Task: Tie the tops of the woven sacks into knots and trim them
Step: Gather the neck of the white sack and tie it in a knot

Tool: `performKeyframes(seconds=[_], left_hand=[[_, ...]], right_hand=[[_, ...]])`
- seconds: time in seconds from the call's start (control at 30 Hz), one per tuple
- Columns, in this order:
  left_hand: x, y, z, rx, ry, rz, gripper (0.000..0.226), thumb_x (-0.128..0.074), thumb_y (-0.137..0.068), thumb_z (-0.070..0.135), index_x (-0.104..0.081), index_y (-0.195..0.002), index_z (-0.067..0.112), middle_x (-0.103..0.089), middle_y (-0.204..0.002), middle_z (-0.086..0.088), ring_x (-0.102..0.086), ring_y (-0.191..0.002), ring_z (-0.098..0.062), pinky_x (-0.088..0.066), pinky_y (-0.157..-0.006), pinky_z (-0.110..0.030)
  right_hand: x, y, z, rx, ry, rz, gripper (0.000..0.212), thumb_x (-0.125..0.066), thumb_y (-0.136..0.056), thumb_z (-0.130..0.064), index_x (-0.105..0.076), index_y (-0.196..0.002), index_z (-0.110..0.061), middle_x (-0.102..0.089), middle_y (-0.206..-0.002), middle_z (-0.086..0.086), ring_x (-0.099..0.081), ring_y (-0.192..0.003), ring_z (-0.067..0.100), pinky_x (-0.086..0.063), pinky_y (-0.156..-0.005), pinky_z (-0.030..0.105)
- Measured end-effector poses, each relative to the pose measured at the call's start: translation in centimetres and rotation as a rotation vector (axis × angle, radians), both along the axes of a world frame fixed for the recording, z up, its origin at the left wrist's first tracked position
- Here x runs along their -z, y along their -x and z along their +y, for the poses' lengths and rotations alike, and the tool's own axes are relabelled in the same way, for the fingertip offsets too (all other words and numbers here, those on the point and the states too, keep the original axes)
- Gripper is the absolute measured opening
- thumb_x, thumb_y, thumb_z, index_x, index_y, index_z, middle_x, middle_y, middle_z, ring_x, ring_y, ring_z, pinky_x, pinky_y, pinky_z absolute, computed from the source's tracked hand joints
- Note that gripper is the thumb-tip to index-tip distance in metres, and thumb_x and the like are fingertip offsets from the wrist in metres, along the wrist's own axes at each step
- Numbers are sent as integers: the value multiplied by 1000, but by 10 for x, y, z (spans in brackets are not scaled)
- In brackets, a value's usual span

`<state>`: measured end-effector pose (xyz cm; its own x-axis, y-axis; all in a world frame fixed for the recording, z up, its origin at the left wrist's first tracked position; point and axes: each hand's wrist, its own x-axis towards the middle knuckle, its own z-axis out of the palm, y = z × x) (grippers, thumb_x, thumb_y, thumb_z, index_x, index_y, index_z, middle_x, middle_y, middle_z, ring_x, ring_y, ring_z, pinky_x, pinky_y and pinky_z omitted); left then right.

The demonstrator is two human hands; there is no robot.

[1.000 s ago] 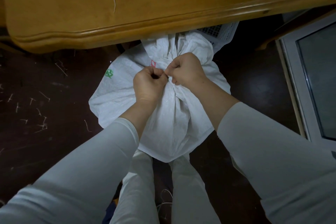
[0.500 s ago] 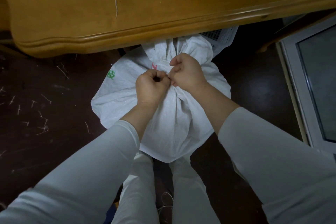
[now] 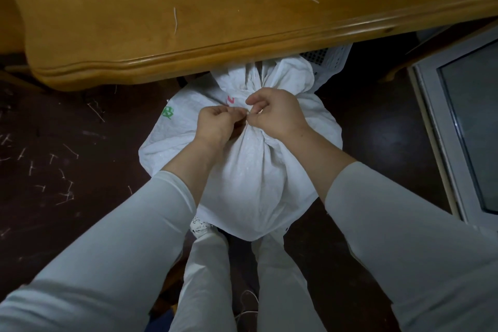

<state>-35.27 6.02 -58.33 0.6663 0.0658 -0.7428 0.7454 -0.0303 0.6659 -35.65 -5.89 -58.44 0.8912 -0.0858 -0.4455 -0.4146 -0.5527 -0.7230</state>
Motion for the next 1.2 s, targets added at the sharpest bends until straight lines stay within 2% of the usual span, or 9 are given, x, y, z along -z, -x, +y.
performKeyframes(seconds=[0.17,0.23,0.37,0.47,0.77,0.87,0.93,1.07,1.2], left_hand=[[0,-4,0,137,-140,-58,15,-67,-86,8,-65,-71,6,-64,-66,-6,-63,-55,-11,-54,-54,-16],[2,-6,1,182,-214,-61,14,-67,-86,10,-65,-73,5,-65,-70,-8,-63,-60,-14,-55,-59,-20],[1,-8,0,262,-295,-96,18,-63,-88,13,-68,-82,-3,-70,-92,-24,-68,-88,-34,-56,-86,-44],[2,-8,-3,294,-331,-95,19,-63,-87,15,-66,-71,6,-70,-91,-23,-68,-90,-35,-55,-87,-45],[2,-2,-11,383,-532,-136,24,-53,-86,20,-69,-95,4,-69,-94,-16,-64,-91,-33,-54,-86,-43],[2,-8,8,210,-440,-94,21,-46,-91,9,-64,-87,-1,-63,-77,-15,-65,-76,-35,-57,-77,-45],[-4,-7,12,221,-343,-112,19,-49,-94,8,-65,-94,-2,-58,-72,-10,-60,-66,-26,-57,-63,-37],[-22,0,-22,421,-256,-191,15,-57,-91,19,-64,-77,18,-64,-77,-9,-59,-66,-20,-51,-56,-30],[-22,-5,-36,712,-405,-253,24,-59,-89,17,-69,-70,5,-65,-68,-15,-52,-49,-17,-50,-62,-26]], right_hand=[[-3,1,3,-111,101,-31,22,-74,-74,-13,-75,-96,-15,-72,-93,4,-64,-91,18,-52,-85,35],[-4,-2,3,-152,150,-24,20,-72,-77,-15,-74,-97,-17,-72,-96,5,-65,-91,20,-52,-84,36],[-5,-8,5,-294,270,-62,19,-67,-84,-19,-72,-101,-15,-64,-110,8,-60,-100,23,-48,-88,34],[-3,-9,4,-324,309,-109,19,-68,-83,-20,-73,-100,-12,-55,-114,10,-57,-99,24,-47,-87,33],[0,4,-21,-344,431,-164,12,-60,-86,-17,-70,-89,-11,-53,-110,8,-58,-93,25,-51,-77,37],[10,17,-47,-258,406,-175,8,-60,-83,-6,-66,-79,-2,-58,-98,12,-59,-89,28,-47,-75,35],[13,21,-57,-192,335,-205,7,-63,-80,-2,-64,-75,3,-60,-90,14,-59,-86,27,-44,-75,34],[9,19,-49,-216,281,-266,6,-65,-78,-1,-65,-74,4,-61,-85,16,-58,-83,28,-43,-73,36],[8,22,-42,-255,304,-236,9,-58,-83,-2,-67,-84,-1,-61,-96,11,-58,-90,27,-45,-77,37]])
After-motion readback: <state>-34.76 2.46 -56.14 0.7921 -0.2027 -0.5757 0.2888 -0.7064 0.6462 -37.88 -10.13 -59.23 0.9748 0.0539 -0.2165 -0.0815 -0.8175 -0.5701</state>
